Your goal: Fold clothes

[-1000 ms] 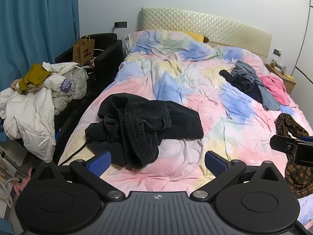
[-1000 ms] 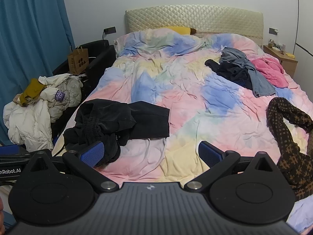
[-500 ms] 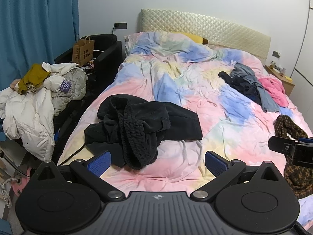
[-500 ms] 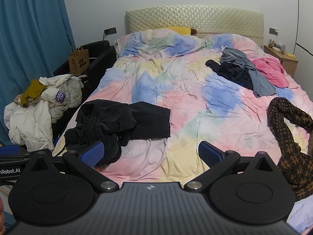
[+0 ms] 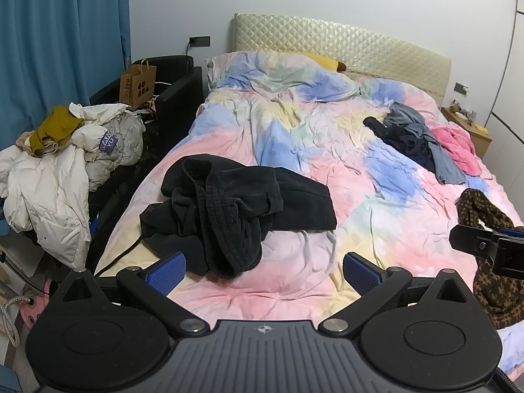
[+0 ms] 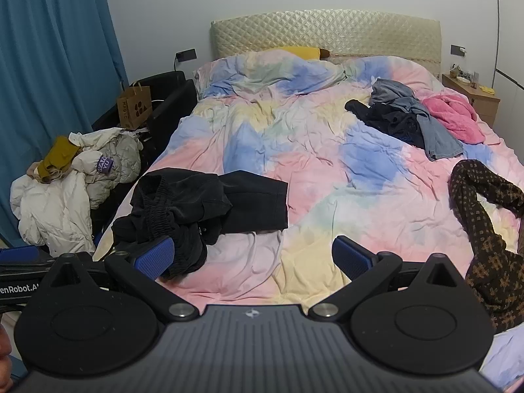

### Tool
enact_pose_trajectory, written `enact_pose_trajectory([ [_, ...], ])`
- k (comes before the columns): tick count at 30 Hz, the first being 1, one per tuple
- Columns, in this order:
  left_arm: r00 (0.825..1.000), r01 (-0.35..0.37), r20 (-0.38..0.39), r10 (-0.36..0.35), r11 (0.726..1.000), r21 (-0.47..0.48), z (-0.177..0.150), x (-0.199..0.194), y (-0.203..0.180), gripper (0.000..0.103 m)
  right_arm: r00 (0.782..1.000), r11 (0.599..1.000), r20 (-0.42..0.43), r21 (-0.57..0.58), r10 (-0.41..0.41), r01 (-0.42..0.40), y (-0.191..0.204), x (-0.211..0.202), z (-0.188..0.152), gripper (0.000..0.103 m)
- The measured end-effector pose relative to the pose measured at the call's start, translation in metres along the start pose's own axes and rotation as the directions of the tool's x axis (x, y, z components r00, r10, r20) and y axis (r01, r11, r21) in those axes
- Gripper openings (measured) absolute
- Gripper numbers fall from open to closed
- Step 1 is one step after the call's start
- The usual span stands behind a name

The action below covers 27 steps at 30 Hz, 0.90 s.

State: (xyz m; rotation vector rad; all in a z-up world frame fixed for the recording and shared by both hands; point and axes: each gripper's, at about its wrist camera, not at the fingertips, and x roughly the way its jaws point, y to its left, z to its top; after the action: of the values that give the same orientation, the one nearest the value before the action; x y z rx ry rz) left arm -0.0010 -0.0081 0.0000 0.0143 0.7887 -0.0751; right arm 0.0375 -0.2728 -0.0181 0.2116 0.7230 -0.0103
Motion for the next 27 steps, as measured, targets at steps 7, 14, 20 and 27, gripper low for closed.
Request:
enact_pose_trajectory([
  [7, 1.0, -0.003, -0.026, 0.003, 1.0, -0.006, -0.003, 0.003, -0.003, 0.103, 0.999, 0.999, 0.02, 0.017, 0.031, -0.031, -0.009, -0.002, -0.004, 0.103],
  [14, 0.999, -0.024, -0.022, 0.024, 0.999, -0.029, -0.004, 0.007, -0.012, 0.103, 0.997, 0.997, 0.037, 0.029, 0.066, -0.067, -0.032, -0.001, -0.005, 0.103],
  [20, 1.0, -0.027, -0.013, 0.026, 0.996, -0.09, -0.009, 0.005, -0.014, 0.103, 0.987, 0.988, 0.044, -0.014, 0.155, -0.155, -0.044, 0.004, 0.006, 0.103],
  [27, 0.996, -0.087, -0.024, 0.084, 0.983, -0.162, -0.015, 0.005, -0.004, 0.103, 0.95, 0.951, 0.045, -0.057, 0.308, -0.305, -0.052, 0.015, 0.021, 0.103],
])
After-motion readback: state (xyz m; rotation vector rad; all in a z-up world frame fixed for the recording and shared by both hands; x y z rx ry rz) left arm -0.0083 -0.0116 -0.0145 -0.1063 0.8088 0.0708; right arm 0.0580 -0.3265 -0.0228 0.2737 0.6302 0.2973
